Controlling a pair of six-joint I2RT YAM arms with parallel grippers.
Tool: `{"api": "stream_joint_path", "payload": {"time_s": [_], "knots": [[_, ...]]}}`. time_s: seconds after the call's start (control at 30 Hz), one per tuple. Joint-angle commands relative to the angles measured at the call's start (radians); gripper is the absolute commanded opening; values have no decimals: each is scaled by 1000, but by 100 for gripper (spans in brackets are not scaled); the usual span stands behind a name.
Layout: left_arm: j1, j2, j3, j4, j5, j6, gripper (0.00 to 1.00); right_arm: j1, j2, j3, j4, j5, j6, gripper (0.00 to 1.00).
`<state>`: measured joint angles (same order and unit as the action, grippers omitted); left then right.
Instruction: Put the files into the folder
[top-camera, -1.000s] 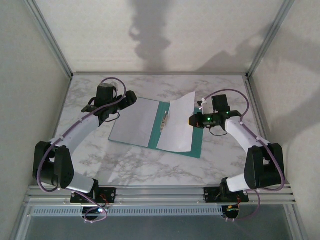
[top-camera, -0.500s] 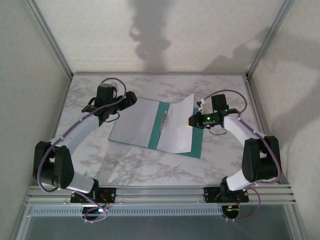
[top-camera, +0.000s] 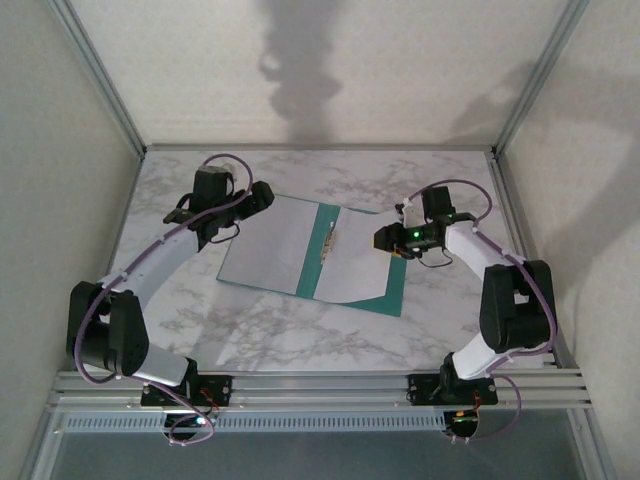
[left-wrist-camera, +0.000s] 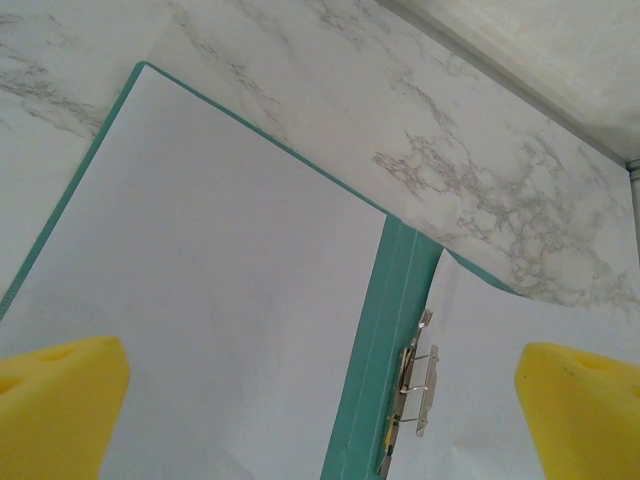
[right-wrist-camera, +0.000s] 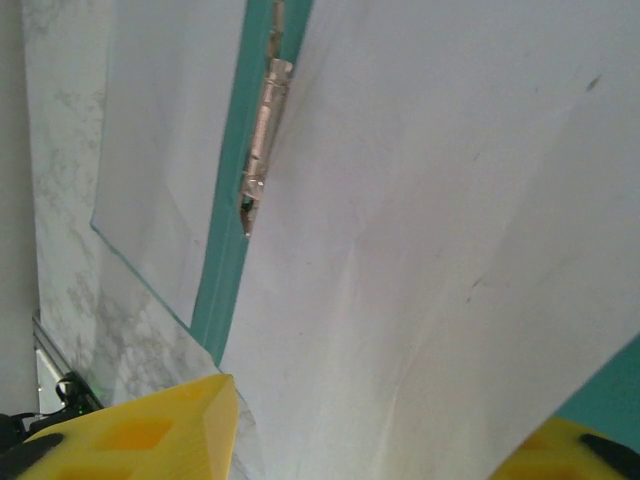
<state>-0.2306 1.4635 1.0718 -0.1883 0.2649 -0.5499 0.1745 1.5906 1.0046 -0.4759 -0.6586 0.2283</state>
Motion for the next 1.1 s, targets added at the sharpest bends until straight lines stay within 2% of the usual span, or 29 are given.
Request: {"api": "stream_joint_path", "payload": {"time_s": [0.0, 0.7, 1.07], "knots": [[-9, 8, 30, -26, -12, 15, 99, -9, 18, 31, -27, 31, 13, 49], [-9, -2, 20, -32, -16, 22, 99, -32, 56, 5, 1, 95, 30, 49], [-7, -2, 16, -34, -23, 25, 99, -34, 51, -54, 95, 102, 102, 43]]}}
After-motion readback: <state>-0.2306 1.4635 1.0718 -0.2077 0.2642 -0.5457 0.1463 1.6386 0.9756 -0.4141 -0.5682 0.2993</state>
